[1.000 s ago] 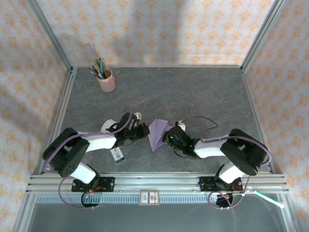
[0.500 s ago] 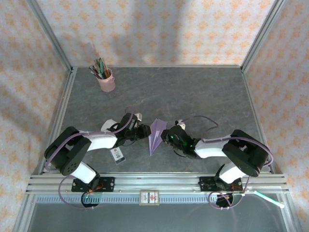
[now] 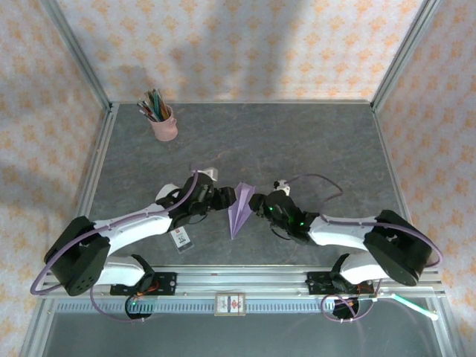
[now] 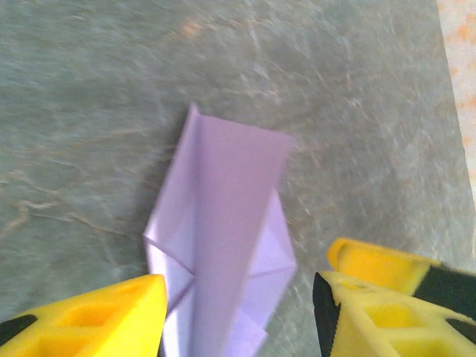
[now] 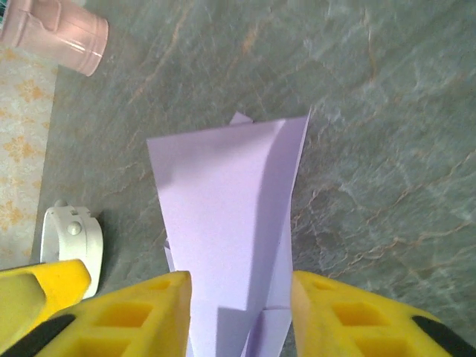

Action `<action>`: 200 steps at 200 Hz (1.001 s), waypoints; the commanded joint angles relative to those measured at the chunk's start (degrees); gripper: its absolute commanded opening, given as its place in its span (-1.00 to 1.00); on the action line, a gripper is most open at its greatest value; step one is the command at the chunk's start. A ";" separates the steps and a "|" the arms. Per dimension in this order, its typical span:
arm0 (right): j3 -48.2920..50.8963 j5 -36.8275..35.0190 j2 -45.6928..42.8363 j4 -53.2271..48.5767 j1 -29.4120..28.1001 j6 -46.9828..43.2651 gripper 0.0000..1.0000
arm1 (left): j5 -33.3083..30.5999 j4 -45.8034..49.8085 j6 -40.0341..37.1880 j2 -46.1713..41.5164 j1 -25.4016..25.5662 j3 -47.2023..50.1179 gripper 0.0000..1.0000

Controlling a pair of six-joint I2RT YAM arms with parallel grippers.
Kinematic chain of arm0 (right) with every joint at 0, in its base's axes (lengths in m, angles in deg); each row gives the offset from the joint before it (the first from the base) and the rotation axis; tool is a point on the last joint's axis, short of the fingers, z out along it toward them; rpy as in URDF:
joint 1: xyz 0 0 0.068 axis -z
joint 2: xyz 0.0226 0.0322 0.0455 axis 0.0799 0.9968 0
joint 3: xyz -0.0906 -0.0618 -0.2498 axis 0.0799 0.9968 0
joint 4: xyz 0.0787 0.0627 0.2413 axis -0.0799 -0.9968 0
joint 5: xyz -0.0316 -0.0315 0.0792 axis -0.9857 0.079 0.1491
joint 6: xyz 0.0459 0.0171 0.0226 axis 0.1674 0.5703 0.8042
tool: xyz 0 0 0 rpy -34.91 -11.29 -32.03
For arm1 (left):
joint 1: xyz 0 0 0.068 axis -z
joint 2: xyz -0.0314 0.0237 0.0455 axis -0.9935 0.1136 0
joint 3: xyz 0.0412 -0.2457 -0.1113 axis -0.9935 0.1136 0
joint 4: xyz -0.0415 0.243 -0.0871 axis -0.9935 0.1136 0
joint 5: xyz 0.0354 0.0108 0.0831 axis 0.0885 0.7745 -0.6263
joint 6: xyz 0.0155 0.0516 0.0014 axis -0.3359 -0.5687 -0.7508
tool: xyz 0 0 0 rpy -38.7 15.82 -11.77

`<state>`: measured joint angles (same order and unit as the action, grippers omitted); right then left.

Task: Fold a paper plane with a square sheet of paper (pick it up from the middle)
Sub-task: Move the paper plane to the center of the table.

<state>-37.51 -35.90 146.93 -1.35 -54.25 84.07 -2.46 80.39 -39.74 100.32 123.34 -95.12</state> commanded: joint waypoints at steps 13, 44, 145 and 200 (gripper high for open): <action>-0.87 -6.91 -5.83 -10.45 2.70 -5.54 -0.13 | -4.88 5.49 -2.63 6.03 3.93 -6.25 0.10; -2.01 -9.78 -7.79 -14.76 3.21 -7.49 -0.09 | -7.16 8.44 -4.26 12.91 5.42 -11.18 0.07; 1.46 -10.34 -12.57 -14.52 4.79 -8.46 -0.08 | -16.96 13.10 -5.19 26.16 7.15 -21.75 -0.72; 3.14 -6.25 -14.44 -12.88 9.02 -10.26 -0.08 | -25.05 18.02 -2.93 32.53 6.48 -30.90 -0.82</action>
<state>-35.68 -43.18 134.01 -14.79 -46.82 75.61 -21.63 93.94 -44.11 129.81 130.24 -121.61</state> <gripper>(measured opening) 0.459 0.093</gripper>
